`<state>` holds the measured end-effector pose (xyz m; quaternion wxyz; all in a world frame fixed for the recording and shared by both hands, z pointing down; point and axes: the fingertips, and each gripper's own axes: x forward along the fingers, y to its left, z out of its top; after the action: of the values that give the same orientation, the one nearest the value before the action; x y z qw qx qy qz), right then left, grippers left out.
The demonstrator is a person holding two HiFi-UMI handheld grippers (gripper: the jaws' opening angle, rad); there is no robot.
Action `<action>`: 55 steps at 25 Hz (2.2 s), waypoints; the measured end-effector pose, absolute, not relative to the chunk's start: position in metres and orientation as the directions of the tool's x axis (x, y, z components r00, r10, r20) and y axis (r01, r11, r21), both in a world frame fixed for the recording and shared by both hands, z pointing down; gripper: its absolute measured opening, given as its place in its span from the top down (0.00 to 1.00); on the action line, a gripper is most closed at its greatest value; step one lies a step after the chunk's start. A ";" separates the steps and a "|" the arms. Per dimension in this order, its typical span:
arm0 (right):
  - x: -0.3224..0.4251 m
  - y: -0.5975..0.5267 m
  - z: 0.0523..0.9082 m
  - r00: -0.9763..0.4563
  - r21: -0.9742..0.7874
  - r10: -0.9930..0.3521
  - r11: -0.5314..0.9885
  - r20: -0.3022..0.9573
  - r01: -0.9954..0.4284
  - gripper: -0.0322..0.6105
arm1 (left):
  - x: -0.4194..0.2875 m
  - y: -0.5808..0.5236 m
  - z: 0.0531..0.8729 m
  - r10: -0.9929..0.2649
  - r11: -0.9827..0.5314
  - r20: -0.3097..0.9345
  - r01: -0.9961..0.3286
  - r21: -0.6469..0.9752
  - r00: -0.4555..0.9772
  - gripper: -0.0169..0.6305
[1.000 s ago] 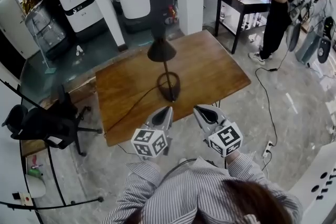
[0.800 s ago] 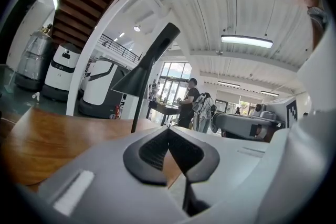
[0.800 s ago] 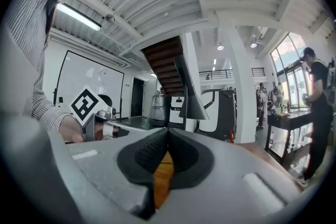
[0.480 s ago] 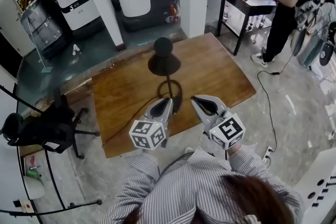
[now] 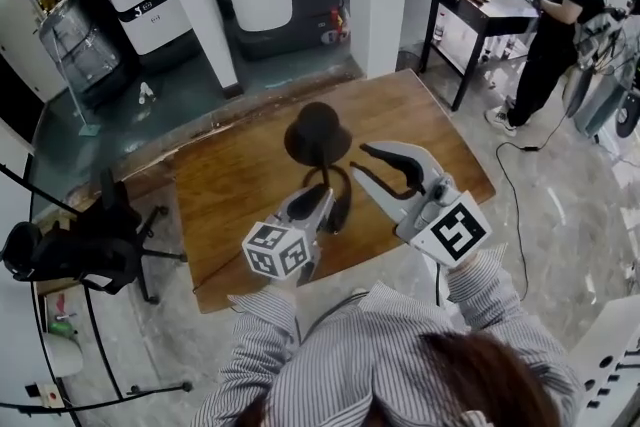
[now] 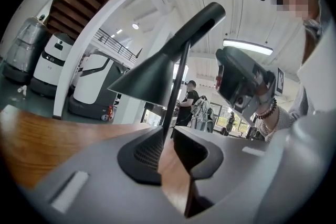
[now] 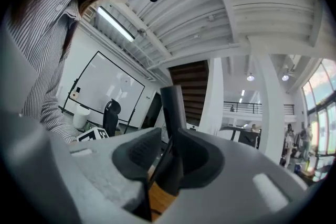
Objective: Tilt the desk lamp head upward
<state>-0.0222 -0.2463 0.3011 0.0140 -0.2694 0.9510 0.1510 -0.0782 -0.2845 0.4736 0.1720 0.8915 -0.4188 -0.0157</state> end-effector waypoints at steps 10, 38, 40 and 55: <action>-0.055 -0.256 0.252 -0.937 0.571 -0.344 0.760 -0.054 -0.312 0.66 | -0.072 -0.301 0.487 -0.698 -0.632 0.158 -0.704 0.322 0.699 0.79; -0.070 -0.248 0.246 -0.966 0.705 -0.231 0.665 -0.117 -0.245 0.66 | -0.058 -0.310 0.490 -0.612 -0.687 0.140 -0.610 0.395 0.779 0.82; -0.071 -0.246 0.248 -0.962 0.719 -0.240 0.645 -0.130 -0.258 0.66 | -0.058 -0.309 0.491 -0.605 -0.691 0.142 -0.606 0.394 0.783 0.82; -0.069 -0.233 0.267 -0.907 0.813 -0.353 0.443 -0.229 -0.378 0.66 | -0.058 -0.308 0.492 -0.609 -0.673 0.134 -0.598 0.435 0.782 0.81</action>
<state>-0.0689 -0.2329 0.2668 0.0127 -0.2151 0.8492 0.4821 -0.0579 -0.3082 0.4917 0.2338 0.9145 -0.3299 -0.0111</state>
